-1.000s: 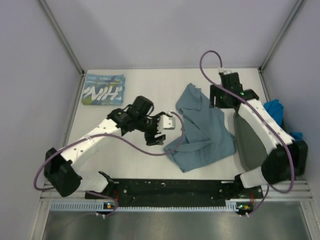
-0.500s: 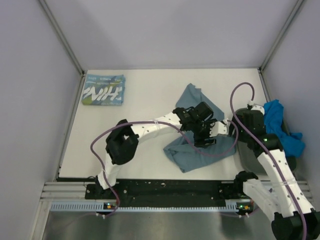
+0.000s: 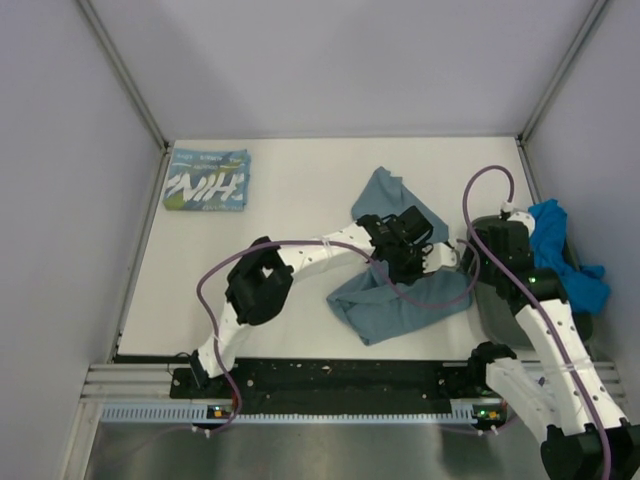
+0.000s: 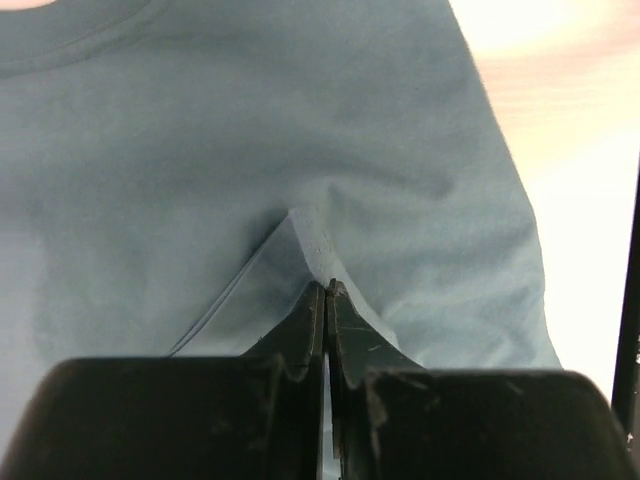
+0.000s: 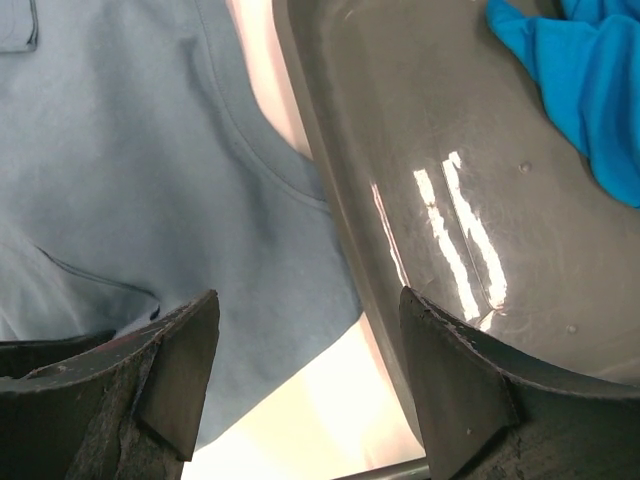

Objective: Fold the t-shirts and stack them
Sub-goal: Flatten out the tshirt

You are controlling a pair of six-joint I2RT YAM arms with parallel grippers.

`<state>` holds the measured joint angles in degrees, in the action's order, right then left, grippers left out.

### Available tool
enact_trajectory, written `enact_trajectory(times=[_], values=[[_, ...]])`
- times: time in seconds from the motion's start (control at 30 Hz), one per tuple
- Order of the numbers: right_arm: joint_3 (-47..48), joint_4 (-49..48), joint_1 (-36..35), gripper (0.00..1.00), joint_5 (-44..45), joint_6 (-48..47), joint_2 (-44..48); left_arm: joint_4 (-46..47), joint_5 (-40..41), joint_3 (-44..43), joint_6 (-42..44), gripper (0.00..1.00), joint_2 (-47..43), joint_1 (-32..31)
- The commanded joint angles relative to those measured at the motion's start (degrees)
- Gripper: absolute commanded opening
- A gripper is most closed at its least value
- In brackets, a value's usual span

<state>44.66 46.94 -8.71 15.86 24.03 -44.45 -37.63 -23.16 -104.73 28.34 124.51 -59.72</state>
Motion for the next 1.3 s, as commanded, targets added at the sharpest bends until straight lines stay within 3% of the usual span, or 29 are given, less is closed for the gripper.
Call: enact_trajectory(times=[0.0, 0.13, 0.27, 0.37, 0.57, 0.73, 0.8, 0.9, 0.93, 0.97, 1.13, 1.27], values=[[1.9, -2.5, 0.3, 0.72, -5.3, -1.6, -0.8, -3.8, 9.6, -2.9, -3.5, 0.00, -6.8, 1.4], [1.9, -3.5, 0.2, 0.67, -12.0, -3.6, -3.8, -0.2, 11.8, 5.7, -7.1, 0.00, -20.8, 12.2], [0.3, -3.9, 0.0, 0.65, -12.9, -1.2, -9.2, -0.6, 9.3, 13.2, -9.2, 0.00, -31.1, 25.6], [-3.0, -5.9, -2.8, 0.63, -12.7, 1.0, -14.4, -0.5, 9.0, 22.0, -8.2, 0.00, -38.3, 32.0], [-4.7, -8.8, -9.3, 0.63, -7.2, 3.0, -27.8, -0.9, 9.6, 33.2, -6.8, 0.00, -47.9, 39.6], [-7.3, -20.0, -10.4, 0.63, -15.2, 3.9, -33.3, -4.5, 8.4, 36.4, -5.1, 0.00, -52.0, 41.5], [-7.1, -21.8, -11.2, 0.53, -14.2, 5.1, -36.0, -4.7, 8.4, 37.2, -5.0, 0.00, -53.0, 42.1], [-6.1, -22.3, -11.3, 0.15, -14.3, 4.4, -38.1, -5.1, 9.4, 36.9, -5.3, 0.00, -54.5, 43.8], [-5.8, -21.8, -11.4, 0.02, -14.7, 3.7, -37.3, -5.6, 9.9, 36.3, -4.9, 0.00, -55.0, 44.5], [-5.4, -21.1, -11.4, 0.00, -14.9, 3.5, -35.9, -7.3, 11.1, 34.9, -3.7, 0.00, -55.6, 45.1], [4.7, -10.7, -11.3, 0.00, -17.5, -0.6, -18.4, -14.3, 19.0, 22.9, 1.8, 0.00, -59.2, 48.4], [20.1, -2.4, -11.4, 0.00, -18.2, -4.5, -3.5, -20.2, 22.4, 11.2, 3.1, 0.00, -62.1, 49.6]])
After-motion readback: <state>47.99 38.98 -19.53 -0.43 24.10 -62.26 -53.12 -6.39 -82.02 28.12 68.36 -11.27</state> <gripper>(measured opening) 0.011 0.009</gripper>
